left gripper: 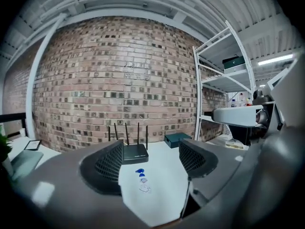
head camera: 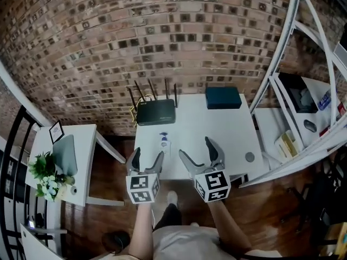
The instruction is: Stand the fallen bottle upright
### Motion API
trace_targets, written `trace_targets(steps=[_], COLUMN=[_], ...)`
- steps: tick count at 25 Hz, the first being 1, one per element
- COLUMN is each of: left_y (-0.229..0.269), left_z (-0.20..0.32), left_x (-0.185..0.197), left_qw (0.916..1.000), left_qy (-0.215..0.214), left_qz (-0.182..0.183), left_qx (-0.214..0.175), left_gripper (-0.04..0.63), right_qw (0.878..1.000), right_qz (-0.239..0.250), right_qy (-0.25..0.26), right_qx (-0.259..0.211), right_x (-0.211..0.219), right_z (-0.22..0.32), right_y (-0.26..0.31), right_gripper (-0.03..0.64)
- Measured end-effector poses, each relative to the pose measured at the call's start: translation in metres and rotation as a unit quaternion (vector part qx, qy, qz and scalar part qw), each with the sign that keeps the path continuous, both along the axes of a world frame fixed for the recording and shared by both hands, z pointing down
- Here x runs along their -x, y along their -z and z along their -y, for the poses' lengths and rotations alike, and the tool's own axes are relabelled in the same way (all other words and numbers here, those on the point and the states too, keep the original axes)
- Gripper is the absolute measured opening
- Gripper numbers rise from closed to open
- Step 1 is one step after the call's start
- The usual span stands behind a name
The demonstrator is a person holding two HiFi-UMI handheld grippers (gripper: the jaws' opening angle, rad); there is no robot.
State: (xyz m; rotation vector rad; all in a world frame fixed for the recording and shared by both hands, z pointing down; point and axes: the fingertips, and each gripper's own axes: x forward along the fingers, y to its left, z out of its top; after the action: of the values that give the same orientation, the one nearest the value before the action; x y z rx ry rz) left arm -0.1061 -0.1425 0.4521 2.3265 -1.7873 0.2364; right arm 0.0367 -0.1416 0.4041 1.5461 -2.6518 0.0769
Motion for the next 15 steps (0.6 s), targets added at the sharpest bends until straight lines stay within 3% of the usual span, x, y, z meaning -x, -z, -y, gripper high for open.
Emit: trace_targets(steps=[5,9,15], left_y=[0.006,0.003,-0.06], left_z=[0.085,0.133,0.165], left_x=[0.035,0.042,0.036], left_qw=[0.9999,0.9996,0.9965], left_qy=[-0.003,-0.023,-0.043], left_qz=[-0.013,-0.016,-0.015], left_qx=[-0.005,-0.003,0.07], left_gripper=[0.385,0.385,0.379], right_qw=[1.0,0.999,0.995], right_qz=[-0.03,-0.045,-0.072], right_qy=[-0.005,-0.02,-0.009], right_qx=[-0.008,0.0,0.064], right_x=[0.028,0.038,0.049], right_z=[0.071,0.113,0.146], right_y=[0.014,0.007,-0.047], right_gripper=[0.396,0.396,0.396])
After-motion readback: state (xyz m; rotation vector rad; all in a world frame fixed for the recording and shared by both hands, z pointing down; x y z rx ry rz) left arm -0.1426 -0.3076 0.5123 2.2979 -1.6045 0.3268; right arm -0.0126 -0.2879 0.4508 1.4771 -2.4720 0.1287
